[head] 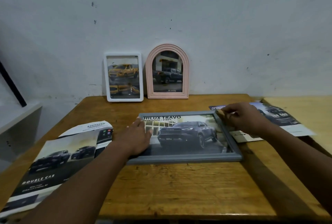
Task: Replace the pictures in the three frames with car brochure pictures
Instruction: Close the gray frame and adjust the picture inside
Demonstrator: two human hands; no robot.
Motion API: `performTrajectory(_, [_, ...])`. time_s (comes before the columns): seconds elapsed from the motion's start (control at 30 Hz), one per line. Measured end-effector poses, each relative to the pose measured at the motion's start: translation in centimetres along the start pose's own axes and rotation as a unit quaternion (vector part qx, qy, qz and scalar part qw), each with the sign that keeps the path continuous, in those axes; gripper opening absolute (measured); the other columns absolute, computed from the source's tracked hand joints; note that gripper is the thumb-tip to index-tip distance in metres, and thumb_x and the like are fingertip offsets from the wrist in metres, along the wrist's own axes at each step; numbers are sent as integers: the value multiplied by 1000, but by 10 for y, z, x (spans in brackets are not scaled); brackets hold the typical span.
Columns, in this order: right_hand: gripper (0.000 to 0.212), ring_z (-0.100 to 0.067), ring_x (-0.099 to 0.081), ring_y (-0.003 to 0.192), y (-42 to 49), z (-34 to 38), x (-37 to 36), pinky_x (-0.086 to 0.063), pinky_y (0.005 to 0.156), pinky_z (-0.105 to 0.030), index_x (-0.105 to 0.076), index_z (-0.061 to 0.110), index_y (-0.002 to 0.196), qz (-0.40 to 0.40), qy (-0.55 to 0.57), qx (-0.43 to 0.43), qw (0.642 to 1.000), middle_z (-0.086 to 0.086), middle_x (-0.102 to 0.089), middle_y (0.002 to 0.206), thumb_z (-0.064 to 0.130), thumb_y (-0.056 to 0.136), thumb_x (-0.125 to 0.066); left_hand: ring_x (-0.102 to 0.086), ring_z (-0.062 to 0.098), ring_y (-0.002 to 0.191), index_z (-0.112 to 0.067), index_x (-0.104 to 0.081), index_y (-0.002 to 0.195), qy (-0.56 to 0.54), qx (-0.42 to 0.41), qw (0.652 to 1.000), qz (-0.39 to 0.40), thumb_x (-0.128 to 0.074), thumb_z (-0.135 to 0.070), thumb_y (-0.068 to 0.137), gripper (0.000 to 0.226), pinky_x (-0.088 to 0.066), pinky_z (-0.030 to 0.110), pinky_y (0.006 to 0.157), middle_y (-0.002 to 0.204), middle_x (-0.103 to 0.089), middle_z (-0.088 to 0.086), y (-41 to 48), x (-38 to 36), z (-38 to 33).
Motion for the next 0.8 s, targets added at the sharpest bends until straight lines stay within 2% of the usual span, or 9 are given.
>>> performTrajectory(0.03, [22, -23, -69, 77, -11, -1, 5, -55, 64, -38, -76, 19, 99, 25, -2, -1, 1000, -3, -75, 88, 6, 93, -59, -13, 32, 155, -14, -10, 163, -18, 3, 1000, 4, -23, -57, 105, 73, -21, 48, 123, 171, 5, 5, 0, -1, 0])
performTrajectory(0.2, [22, -2, -60, 84, -66, -9, 13, -51, 70, -23, -68, 37, 98, 165, -150, 6, 975, 12, -69, 100, 16, 94, -62, 0, 29, 156, -12, 6, 162, -35, 11, 999, -26, -21, -62, 103, 82, -13, 47, 123, 169, 12, 11, -13, 3, -8])
performTrajectory(0.27, [11, -4, -60, 91, -88, -18, 3, -52, 78, -26, -66, 39, 98, 227, -164, -35, 959, 13, -67, 105, 29, 93, -66, -7, 32, 156, -13, 5, 162, -21, 25, 999, -41, -20, -65, 101, 84, -18, 49, 122, 170, 6, 14, -19, 6, -8])
performTrajectory(0.33, [17, -9, -59, 95, -102, -16, -1, -51, 82, -27, -66, 34, 103, 249, -170, -56, 952, 11, -64, 107, 43, 88, -69, -22, 36, 152, -13, 4, 162, -30, 42, 998, -46, -21, -67, 100, 86, -28, 50, 118, 169, -10, 17, -23, 8, -7])
performTrajectory(0.43, [17, -11, -59, 100, -95, -7, 3, -50, 83, -27, -65, 30, 106, 212, -186, -50, 958, 8, -64, 112, 35, 90, -65, -45, 36, 138, -12, 5, 162, -48, 64, 996, -42, -24, -65, 101, 86, -42, 48, 108, 158, -39, 19, -25, 11, -4])
performTrajectory(0.5, [24, -14, -59, 104, -78, -2, 7, -49, 87, -30, -62, 27, 115, 158, -162, -56, 972, 5, -64, 117, 29, 91, -63, -50, 36, 134, -13, 4, 161, -47, 74, 995, -45, -27, -63, 102, 84, -44, 47, 106, 154, -46, 18, -25, 16, -2])
performTrajectory(0.6, [34, -20, -60, 104, -56, 2, -2, -50, 87, -36, -58, 21, 121, 131, -109, -92, 981, -3, -64, 119, 38, 92, -63, -54, 35, 130, -15, 0, 162, -60, 84, 993, -54, -31, -62, 102, 82, -46, 48, 104, 151, -50, 17, -22, 22, -1])
performTrajectory(0.7, [51, -25, -57, 111, -41, 9, -23, -45, 82, -32, -50, 13, 129, 144, -97, -117, 978, -8, -59, 128, 45, 91, -63, -65, 31, 111, -20, -15, 160, -99, 98, 988, -66, -36, -67, 96, 82, -52, 48, 95, 133, -63, 13, -14, 24, 5])
performTrajectory(0.8, [67, -30, -54, 120, -37, 12, -37, -47, 85, -34, -39, 8, 139, 140, -74, -160, 974, -14, -53, 137, 45, 89, -65, -63, 25, 100, -15, -35, 148, -131, 117, 981, -84, -42, -63, 98, 70, -48, 37, 82, 125, -65, 9, -14, 30, 4])
Point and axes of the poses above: each hand's wrist, its own y-axis towards the middle knuckle, its own x-axis out of the back of the hand, z = x × y, the point moved 10 cm from there along y, towards the middle knuckle
